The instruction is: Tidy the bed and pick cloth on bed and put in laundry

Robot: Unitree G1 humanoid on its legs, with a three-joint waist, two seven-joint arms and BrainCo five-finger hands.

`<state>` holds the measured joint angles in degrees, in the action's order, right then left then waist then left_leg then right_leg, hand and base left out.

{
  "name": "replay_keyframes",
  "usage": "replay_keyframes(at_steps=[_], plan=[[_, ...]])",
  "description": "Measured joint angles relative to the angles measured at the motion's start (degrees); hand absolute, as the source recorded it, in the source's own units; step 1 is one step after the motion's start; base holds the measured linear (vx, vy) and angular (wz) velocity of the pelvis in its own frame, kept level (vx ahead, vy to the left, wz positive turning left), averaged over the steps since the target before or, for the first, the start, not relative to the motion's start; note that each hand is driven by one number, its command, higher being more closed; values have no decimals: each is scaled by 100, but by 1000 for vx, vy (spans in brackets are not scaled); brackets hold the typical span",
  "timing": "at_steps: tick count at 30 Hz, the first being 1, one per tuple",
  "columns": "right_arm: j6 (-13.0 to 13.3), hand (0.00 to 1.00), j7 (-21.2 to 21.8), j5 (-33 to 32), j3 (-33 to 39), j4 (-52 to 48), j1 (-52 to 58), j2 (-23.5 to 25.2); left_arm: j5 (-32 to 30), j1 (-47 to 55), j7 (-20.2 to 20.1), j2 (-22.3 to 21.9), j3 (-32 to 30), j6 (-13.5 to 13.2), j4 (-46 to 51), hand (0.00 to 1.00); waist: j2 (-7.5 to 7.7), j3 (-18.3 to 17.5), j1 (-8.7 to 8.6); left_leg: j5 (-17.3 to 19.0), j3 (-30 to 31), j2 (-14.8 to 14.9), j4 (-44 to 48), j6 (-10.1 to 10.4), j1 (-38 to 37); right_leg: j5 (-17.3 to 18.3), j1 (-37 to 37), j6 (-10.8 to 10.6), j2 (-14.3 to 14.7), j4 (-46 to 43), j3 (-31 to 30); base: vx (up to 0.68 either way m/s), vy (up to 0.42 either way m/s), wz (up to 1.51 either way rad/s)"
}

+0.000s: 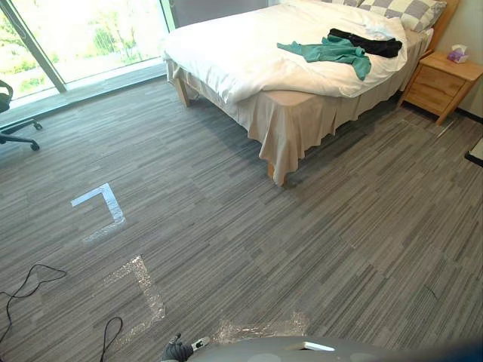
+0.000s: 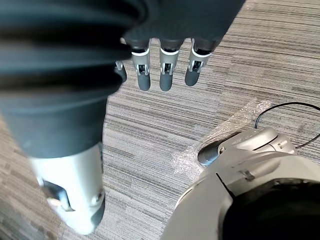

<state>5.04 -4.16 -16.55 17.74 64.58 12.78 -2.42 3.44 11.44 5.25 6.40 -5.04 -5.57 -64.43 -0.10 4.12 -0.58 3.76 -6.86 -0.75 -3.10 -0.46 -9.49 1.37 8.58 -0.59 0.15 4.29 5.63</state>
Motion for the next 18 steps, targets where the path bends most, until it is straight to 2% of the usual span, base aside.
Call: replay_keyframes(at_steps=[6,18], plan=[[-6,0,11,120,47,-4,-169,19,47,-74,-34,5,-62,0,2,0,27,72,5,26,-42,-2,-1,40,-52,49,7,-144,-14,-8,2,-11,-15,-2],[-4,0,8,156,58,-13,-171,25,46,-62,-26,3,-59,-3,2,0,74,130,7,22,-55,-1,-65,34,-253,39,192,-125,-15,-12,21,-64,-29,0]])
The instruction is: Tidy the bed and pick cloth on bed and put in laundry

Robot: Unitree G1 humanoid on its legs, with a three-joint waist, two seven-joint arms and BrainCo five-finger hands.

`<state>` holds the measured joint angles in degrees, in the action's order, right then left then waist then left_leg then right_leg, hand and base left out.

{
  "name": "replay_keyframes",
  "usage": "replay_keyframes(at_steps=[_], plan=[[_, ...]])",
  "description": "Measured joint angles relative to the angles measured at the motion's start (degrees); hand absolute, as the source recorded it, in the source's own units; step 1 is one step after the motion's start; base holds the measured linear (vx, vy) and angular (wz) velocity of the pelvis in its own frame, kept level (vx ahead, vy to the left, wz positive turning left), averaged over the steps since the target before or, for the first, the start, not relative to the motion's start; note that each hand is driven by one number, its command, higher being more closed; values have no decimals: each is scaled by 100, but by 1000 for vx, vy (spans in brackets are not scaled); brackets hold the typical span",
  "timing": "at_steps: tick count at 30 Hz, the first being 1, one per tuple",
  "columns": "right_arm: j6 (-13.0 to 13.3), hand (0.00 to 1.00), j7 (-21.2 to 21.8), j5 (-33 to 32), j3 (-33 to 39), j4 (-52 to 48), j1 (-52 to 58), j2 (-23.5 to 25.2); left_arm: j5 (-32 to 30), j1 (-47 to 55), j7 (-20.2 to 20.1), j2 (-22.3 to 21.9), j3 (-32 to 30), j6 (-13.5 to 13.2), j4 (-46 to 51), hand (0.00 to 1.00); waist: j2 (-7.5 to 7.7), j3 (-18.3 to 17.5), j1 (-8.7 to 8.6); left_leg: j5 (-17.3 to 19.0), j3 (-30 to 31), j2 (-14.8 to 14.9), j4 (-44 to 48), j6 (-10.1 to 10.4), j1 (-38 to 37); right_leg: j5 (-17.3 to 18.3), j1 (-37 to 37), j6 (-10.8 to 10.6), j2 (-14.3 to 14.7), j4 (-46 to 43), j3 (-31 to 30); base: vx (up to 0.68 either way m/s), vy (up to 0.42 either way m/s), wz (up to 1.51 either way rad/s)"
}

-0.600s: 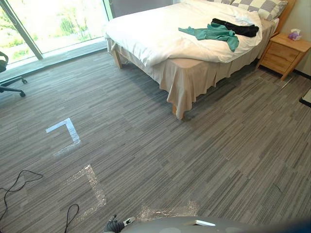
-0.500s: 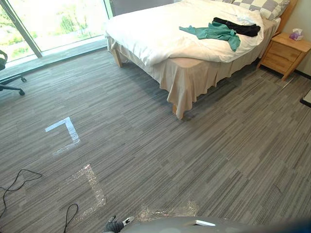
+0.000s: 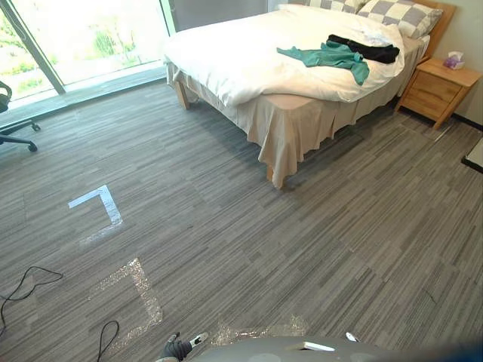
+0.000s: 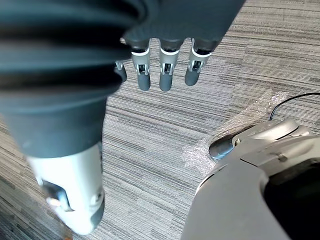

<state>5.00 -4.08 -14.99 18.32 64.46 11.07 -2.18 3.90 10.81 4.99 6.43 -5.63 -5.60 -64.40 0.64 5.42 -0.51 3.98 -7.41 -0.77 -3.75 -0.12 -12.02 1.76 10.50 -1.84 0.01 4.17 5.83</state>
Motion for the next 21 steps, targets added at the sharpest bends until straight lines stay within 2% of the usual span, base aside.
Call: replay_keyframes(at_steps=[10,21], plan=[[1,0,-9,5,-18,1,-1,0,1,8,2,1,0,-7,5,0,13,46,2,-47,-34,-7,-30,-63,-130,-93,140,89,7,113,-17,-39,-30,-2],[-27,0,-5,57,-25,-34,5,5,5,6,3,5,0,-10,10,0,-13,118,10,84,-386,58,-5,69,-305,-78,176,69,73,62,-356,-42,-30,-16]])
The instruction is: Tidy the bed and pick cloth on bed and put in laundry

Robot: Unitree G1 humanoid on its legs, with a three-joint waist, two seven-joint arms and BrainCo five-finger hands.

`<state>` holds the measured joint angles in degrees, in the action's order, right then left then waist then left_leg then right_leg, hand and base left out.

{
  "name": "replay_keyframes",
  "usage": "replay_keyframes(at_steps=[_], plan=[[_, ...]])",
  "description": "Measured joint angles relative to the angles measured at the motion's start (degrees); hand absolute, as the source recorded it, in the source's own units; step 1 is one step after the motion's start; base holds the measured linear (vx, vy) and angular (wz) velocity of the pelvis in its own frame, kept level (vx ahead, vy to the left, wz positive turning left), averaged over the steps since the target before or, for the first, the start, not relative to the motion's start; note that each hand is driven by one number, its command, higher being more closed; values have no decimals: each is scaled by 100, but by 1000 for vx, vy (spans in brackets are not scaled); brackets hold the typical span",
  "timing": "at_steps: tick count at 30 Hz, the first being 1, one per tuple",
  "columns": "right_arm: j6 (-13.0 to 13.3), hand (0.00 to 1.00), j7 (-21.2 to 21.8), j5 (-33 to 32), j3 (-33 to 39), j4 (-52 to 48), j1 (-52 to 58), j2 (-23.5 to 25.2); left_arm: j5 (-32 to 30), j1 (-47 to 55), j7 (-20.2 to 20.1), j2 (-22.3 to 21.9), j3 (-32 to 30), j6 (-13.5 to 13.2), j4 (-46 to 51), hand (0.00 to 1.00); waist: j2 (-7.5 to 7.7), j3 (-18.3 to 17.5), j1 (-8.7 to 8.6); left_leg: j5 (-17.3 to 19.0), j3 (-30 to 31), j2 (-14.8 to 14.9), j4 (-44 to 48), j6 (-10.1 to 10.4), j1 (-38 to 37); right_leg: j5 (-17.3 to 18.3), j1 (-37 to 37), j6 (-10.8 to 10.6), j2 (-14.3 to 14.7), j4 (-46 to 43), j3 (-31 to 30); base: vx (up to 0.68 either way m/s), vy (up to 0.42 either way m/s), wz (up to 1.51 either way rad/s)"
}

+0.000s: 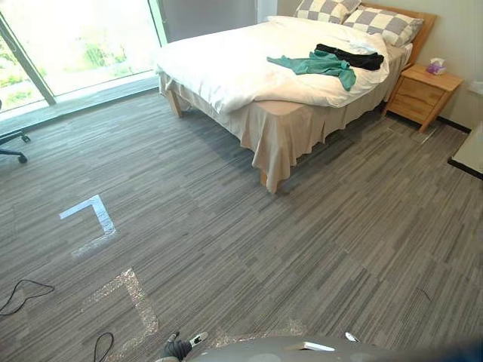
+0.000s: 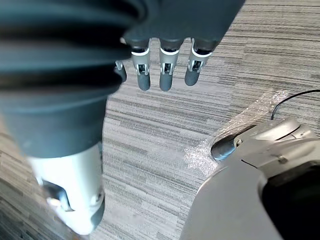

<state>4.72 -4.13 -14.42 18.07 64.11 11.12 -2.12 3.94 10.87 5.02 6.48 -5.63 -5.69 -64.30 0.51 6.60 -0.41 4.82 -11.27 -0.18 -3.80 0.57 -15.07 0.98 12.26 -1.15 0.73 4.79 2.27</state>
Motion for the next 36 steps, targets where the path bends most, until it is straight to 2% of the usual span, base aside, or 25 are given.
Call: replay_keyframes(at_steps=[2,4,5,7,9,10,12,13,14,15,16,17,18,19,20,21,22,23,26,27,29,30,32,33,36], plan=[[-8,0,0,6,2,-13,6,0,0,-9,0,3,2,0,0,0,-9,12,-7,40,-108,35,16,7,27,57,-128,72,43,-117,-107,-59,-44,-32],[-15,0,0,20,12,-70,3,10,0,-70,-3,22,7,1,0,0,8,11,-11,103,-264,91,119,-3,251,334,-653,117,87,-748,-207,-44,-41,-45],[-20,0,-1,31,70,-156,-7,73,-1,-111,-4,63,14,5,-2,0,35,91,-15,154,-408,101,233,-3,398,593,-1107,33,65,-1386,-233,-17,-46,-50],[-32,0,-7,64,229,-242,-32,145,0,-189,3,123,8,17,-8,0,160,376,-17,163,-705,119,350,-58,362,931,-1604,-363,-27,-2353,-93,1,-56,-67],[-97,0,-21,103,401,-230,-34,212,-3,-180,9,141,-44,38,-25,0,173,495,-16,220,-1000,164,406,-72,290,1155,-1882,-500,-241,-2915,551,32,-58,-80],[-125,0,-51,109,508,-226,-15,265,-5,-179,16,128,-168,51,-57,0,187,500,-47,276,-1149,183,415,-1,197,1255,-2004,-323,-439,-3208,1036,61,-49,-75],[-131,0,-70,108,776,-203,23,358,-7,-200,23,103,-325,51,-55,0,202,493,-188,435,-1245,271,523,151,154,1352,-2019,-155,-672,-3342,1567,129,-125,-42],[-138,0,-82,109,933,-175,14,390,-9,-240,25,90,-409,50,-57,0,200,491,-245,500,-1267,325,570,252,117,1470,-1975,60,-667,-3258,1748,205,-193,-19],[-144,0,-88,111,1008,-163,41,398,-10,-272,25,84,-437,50,-60,0,255,457,-257,510,-1278,338,565,290,120,1490,-1953,177,-625,-3179,1769,249,-207,-17],[-151,0,-115,109,1111,-118,10,385,-12,-408,20,53,-478,50,-94,0,78,478,-284,477,-1294,432,414,374,96,1430,-1899,222,-444,-3065,1794,228,-198,-15],[-154,0,-123,108,1169,-135,-10,264,-13,-585,18,-133,-502,42,-126,0,-190,570,-312,401,-1360,668,275,473,38,1220,-2167,-141,-345,-3533,1880,184,-182,-16],[-186,0,-121,115,1211,-183,-108,175,-15,-639,17,-234,-560,32,-140,0,-343,649,-289,406,-1409,817,237,471,4,1286,-2411,-82,-365,-3893,1925,133,-155,1],[-212,0,-135,119,1330,-183,-87,148,-16,-767,22,-357,-743,23,-153,0,-463,689,-387,393,-1396,987,170,570,-74,1522,-2680,269,-527,-3888,1859,104,-114,5],[-225,0,-135,121,1316,-191,-60,189,-18,-803,20,-380,-813,29,-151,0,-453,685,-405,416,-1390,1027,136,620,-122,1498,-2815,223,-702,-3823,1830,217,-184,1],[-260,0,-140,104,1285,-247,63,319,-23,-769,18,-374,-927,24,-102,0,-401,652,-352,482,-1418,1066,96,738,-237,1268,-3028,67,-1016,-3552,1726,314,-263,-14],[-284,0,-135,118,1216,-298,219,353,-34,-698,26,-361,-1128,25,-42,0,-230,568,-336,601,-1507,1134,114,920,-420,742,-3104,16,-1326,-3344,1754,370,-318,-22],[-304,0,-125,106,1236,-335,260,414,-57,-677,27,-394,-1221,29,-37,0,-175,519,-324,644,-1534,1228,110,938,-531,777,-3081,213,-1318,-3502,1892,464,-365,-15],[-297,0,-118,126,1234,-388,292,388,-134,-621,19,-458,-1324,30,-37,0,-312,436,-340,573,-1663,1449,163,774,-578,1116,-3100,248,-1111,-3685,1988,542,-372,-17],[-305,0,-94,167,1402,-464,286,369,-252,-663,-8,-807,-1361,-6,118,0,-473,344,-354,-181,-1739,1849,520,864,-553,1345,-2850,453,-690,-3470,2081,543,-383,-18],[-304,0,-92,172,1448,-474,284,365,-253,-666,-12,-871,-1361,-7,130,0,-514,320,-395,-343,-1638,2010,925,809,-429,1359,-2617,487,-553,-3231,2122,579,-396,-5],[-303,0,-96,185,1457,-483,274,361,-237,-601,-11,-895,-1367,-3,320,0,-527,306,-467,-839,-1053,2488,2726,593,207,1361,-1931,545,-262,-2595,2104,468,-276,-16],[-303,0,-118,234,1376,-458,254,257,-198,-531,2,-902,-1357,-17,463,0,-494,336,-429,-893,-664,2657,4149,528,746,1330,-1547,609,-129,-2245,1969,392,-193,-54],[-305,0,-142,234,1222,-447,225,147,-55,-519,20,-903,-1356,-56,503,0,-517,331,-334,-595,-350,2598,5435,610,1287,1306,-1116,646,-48,-1886,1739,363,-108,-68],[-305,0,-158,239,1195,-405,113,126,5,-520,30,-942,-1343,-88,518,0,-502,338,-293,-174,-241,2397,5886,646,1633,1290,-815,653,-36,-1641,1553,383,-55,-82],[-306,0,-220,415,1201,-113,-355,75,233,-536,45,-851,-1268,-159,697,0,-408,393,-152,777,-373,1813,5649,582,2515,1262,-267,608,-164,-1237,1054,398,67,-84]])
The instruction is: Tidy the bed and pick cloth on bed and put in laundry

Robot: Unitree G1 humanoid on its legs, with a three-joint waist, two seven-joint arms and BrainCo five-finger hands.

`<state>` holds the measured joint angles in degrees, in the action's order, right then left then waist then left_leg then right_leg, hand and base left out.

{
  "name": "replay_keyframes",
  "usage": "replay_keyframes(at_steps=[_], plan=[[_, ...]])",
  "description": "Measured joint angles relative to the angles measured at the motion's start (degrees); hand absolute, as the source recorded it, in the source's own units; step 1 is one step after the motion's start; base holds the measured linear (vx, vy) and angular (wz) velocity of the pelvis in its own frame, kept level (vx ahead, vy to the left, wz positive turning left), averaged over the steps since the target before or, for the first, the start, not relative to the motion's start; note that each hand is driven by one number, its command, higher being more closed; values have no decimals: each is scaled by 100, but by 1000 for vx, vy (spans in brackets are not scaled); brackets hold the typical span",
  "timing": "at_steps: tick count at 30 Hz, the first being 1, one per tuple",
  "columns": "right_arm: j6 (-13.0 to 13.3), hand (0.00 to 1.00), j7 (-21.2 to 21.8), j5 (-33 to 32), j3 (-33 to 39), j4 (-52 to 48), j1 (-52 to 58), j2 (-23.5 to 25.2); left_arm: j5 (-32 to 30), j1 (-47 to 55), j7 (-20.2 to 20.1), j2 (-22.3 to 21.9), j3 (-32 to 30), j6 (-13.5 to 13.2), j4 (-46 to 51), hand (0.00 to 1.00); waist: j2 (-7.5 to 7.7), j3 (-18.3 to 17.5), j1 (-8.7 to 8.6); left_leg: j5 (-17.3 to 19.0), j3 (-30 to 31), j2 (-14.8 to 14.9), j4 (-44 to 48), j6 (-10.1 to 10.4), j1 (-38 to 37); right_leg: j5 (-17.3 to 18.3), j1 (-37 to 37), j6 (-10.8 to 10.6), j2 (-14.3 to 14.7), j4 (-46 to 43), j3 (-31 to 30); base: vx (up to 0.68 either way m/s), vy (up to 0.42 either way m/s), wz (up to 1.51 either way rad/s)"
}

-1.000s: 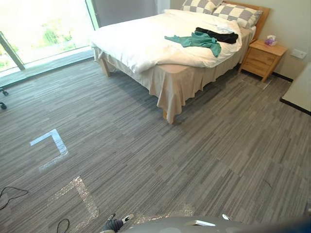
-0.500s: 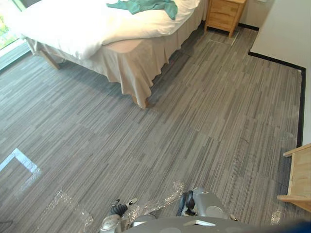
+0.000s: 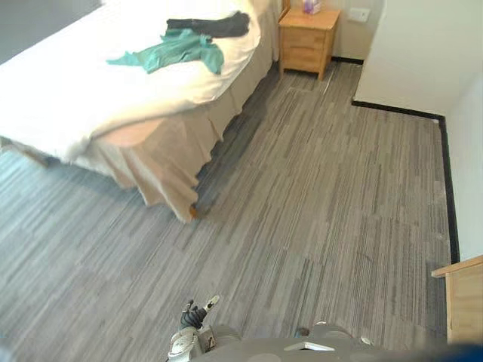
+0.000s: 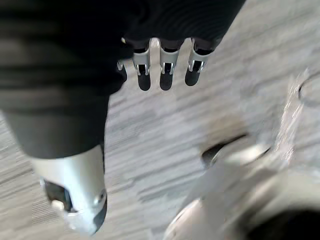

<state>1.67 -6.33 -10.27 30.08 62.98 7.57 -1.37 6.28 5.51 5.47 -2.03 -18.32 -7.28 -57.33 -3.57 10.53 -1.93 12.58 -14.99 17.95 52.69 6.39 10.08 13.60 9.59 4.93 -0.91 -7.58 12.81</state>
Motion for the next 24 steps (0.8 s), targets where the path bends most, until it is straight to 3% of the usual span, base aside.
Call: replay_keyframes(at_steps=[1,3,4,5,6,8,11,13,14,16,17,18,19,20,21,22,24], plan=[[0,0,-12,49,-1,2,-68,26,3,-8,1,33,10,-26,25,0,52,31,1,103,-75,-115,-231,-21,109,-8,101,-21,-66,75,-43,411,156,-69],[0,0,-35,54,-29,-44,-104,93,6,-75,4,90,44,-83,40,0,241,56,34,92,-434,-620,-1710,-160,415,22,361,-277,-372,266,-61,431,220,-46],[0,0,-34,52,-82,-69,-81,62,-2,-83,16,86,171,-79,5,0,159,10,122,-583,-495,-852,-3015,-252,437,104,456,-506,-391,333,-72,404,242,-41],[2,0,-36,61,-106,-87,-61,17,16,-79,29,50,236,-84,-9,0,78,-9,175,-1240,-447,-899,-3484,-628,484,210,526,-677,-338,365,-98,359,219,-18],[-24,0,-58,118,-152,-35,-64,74,15,-171,41,178,244,-78,-8,0,280,-45,191,-1159,-579,-1098,-3566,-745,379,249,657,-783,-564,424,-102,460,232,17],[3,0,-54,270,-216,-11,-164,213,-17,-237,90,298,306,-60,-21,0,509,-113,234,-1157,-666,-1367,-3866,-904,301,-191,610,-819,-725,583,-108,487,226,18],[-1,0,-49,270,-197,-3,-290,243,-8,-215,91,352,298,36,-94,0,515,-108,324,-1065,-1020,-1403,-3903,-1072,95,-710,802,-935,-767,691,-119,247,133,10],[-1,0,-10,305,-229,1,-288,283,-13,-184,86,434,258,60,-151,0,521,-164,441,-1050,-1050,-1508,-4152,-1074,-211,-994,943,-948,-784,662,-116,227,100,11],[0,0,30,411,-243,49,-278,256,-11,-147,76,415,237,74,-208,0,531,-259,467,-989,-1056,-1600,-4440,-1056,-413,-1054,846,-1017,-793,329,-163,243,90,14],[1,0,85,437,-195,71,-290,121,-7,-53,66,333,258,99,-242,0,349,-368,453,-918,-895,-1676,-4864,-983,-770,-1042,243,-1350,-870,-1274,-206,225,85,46],[0,0,99,453,-165,41,-272,50,-13,-15,65,355,300,117,-244,0,313,-380,380,-865,-611,-1743,-5012,-965,-1030,-1474,-282,-1876,-1011,-2694,-333,231,37,111],[-6,0,99,498,-174,62,-237,27,-12,-21,69,430,412,158,-261,0,350,-297,263,-746,-292,-1869,-5043,-1001,-1293,-1420,-675,-1899,-1180,-3932,-386,287,37,126],[-7,0,105,498,-193,60,-198,39,-11,-20,69,495,453,167,-279,0,422,-266,233,-702,-182,-1906,-5037,-1022,-1417,-1196,-856,-1832,-1291,-4403,-368,274,-10,139],[-6,0,102,497,-248,53,-106,53,-10,-34,70,559,474,166,-350,0,461,-259,250,-645,96,-1944,-5039,-1066,-1607,-774,-1188,-1506,-1436,-4922,-153,244,-23,115],[-8,0,98,495,-248,60,-38,55,-11,-44,76,570,475,171,-387,0,448,-255,246,-635,286,-1932,-5042,-1039,-1746,-500,-1358,-1274,-1518,-4986,18,396,-97,149],[-2,0,92,483,-234,57,8,65,-12,-27,80,566,478,171,-433,0,390,-244,225,-600,646,-1871,-5039,-1023,-1922,-171,-1579,-1233,-1511,-4577,158,346,-126,129],[0,0,88,481,-234,46,-31,43,-12,-18,79,547,474,173,-468,0,325,-233,134,-582,989,-1747,-5050,-982,-1982,-64,-1747,-1125,-1394,-3659,197,323,-195,128]])
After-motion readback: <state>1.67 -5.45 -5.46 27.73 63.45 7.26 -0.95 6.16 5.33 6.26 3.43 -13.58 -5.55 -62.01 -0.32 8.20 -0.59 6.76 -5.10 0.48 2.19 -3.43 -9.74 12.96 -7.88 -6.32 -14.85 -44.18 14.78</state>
